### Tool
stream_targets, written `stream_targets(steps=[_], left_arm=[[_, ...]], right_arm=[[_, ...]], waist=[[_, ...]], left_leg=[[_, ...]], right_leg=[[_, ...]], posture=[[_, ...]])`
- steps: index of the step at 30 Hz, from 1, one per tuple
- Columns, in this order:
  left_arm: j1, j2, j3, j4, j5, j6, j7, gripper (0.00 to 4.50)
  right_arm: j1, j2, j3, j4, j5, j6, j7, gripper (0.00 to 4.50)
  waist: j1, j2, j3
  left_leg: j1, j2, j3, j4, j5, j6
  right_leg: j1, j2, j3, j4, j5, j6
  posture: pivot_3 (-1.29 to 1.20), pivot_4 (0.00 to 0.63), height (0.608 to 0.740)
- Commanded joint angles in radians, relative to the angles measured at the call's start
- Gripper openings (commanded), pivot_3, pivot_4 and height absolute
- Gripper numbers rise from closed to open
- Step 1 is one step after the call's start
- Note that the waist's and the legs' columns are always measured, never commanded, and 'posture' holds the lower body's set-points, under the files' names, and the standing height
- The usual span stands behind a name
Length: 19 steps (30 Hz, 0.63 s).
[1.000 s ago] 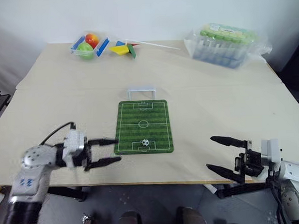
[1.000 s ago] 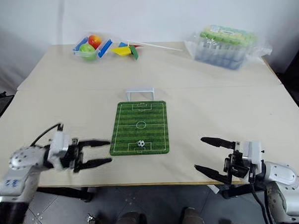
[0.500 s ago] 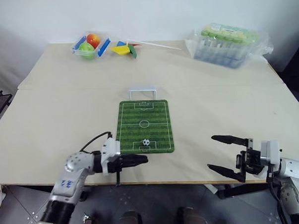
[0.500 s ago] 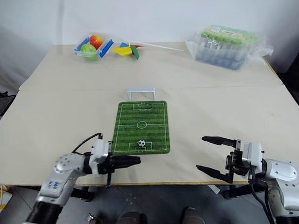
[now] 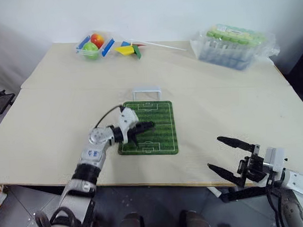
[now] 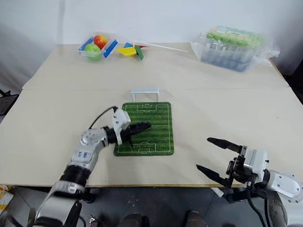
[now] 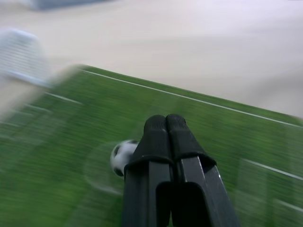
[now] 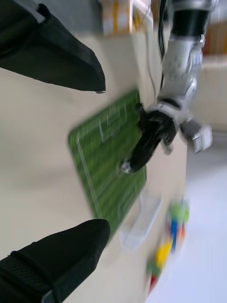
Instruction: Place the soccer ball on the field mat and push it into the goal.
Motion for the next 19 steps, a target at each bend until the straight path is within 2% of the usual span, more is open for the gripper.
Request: stream_targets(steps=[1, 3, 5, 8, 11, 14, 19], left_arm=[[-0.088, 0.007, 0.075, 0.100, -0.006, -0.135, 0.054, 0.03], [-0.072, 0.030, 0.102, 0.074, -0.048, -0.131, -0.015, 0.03], [-0.003, 0.067, 0.127, -0.016, -0.113, -0.099, -0.121, 0.03], [0.121, 0.151, 0.167, -0.183, -0.180, -0.032, -0.194, 0.03], [0.259, 0.246, 0.256, -0.333, -0.247, 0.063, -0.185, 0.03], [0.481, 0.349, 0.366, -0.452, -0.250, 0.152, -0.138, 0.03], [0.756, 0.365, 0.503, -0.621, -0.252, 0.160, -0.054, 0.03]], right_arm=[[-0.013, 0.075, -0.033, -0.030, -0.022, -0.040, -0.146, 4.50], [-0.015, 0.101, -0.023, -0.041, -0.033, -0.044, -0.185, 4.50], [-0.008, 0.107, -0.009, -0.045, -0.037, -0.052, -0.187, 4.50], [-0.006, 0.104, -0.006, -0.036, -0.033, -0.060, -0.185, 4.50], [-0.021, 0.095, -0.013, -0.005, -0.025, -0.073, -0.170, 4.50], [-0.059, 0.078, -0.012, 0.048, -0.018, -0.087, -0.133, 4.50], [-0.125, 0.042, 0.011, 0.138, -0.015, -0.111, -0.034, 4.50]], waist=[[-0.008, 0.000, 0.000], [-0.016, 0.001, 0.000], [-0.027, 0.001, -0.001], [-0.040, 0.001, -0.001], [-0.044, 0.001, 0.000], [-0.049, 0.001, 0.000], [-0.039, 0.002, 0.000]], left_leg=[[0.000, 0.000, 0.000, 0.000, 0.000, 0.000], [0.000, 0.000, 0.000, -0.002, 0.000, 0.000], [0.001, 0.000, 0.002, -0.003, -0.001, 0.000], [0.003, 0.001, 0.003, -0.008, -0.001, 0.000], [0.002, 0.001, 0.003, -0.009, 0.000, 0.000], [0.003, 0.001, 0.003, -0.008, -0.001, 0.000], [0.010, 0.002, 0.007, -0.012, -0.002, 0.001]], right_leg=[[0.000, 0.000, 0.000, 0.000, 0.000, 0.000], [0.000, 0.000, 0.000, 0.000, 0.000, 0.000], [0.000, 0.000, 0.001, -0.001, 0.000, 0.000], [-0.002, 0.000, 0.002, -0.002, 0.000, 0.000], [-0.002, 0.001, 0.002, -0.002, 0.000, 0.000], [-0.002, 0.000, 0.003, -0.001, 0.000, 0.000], [0.000, 0.000, 0.008, -0.001, 0.000, 0.000]], posture=[[0.00, 0.150, 0.740], [0.00, 0.150, 0.740], [0.00, 0.150, 0.740], [0.00, 0.150, 0.740], [0.00, 0.150, 0.740], [0.00, 0.150, 0.740], [0.00, 0.150, 0.740]])
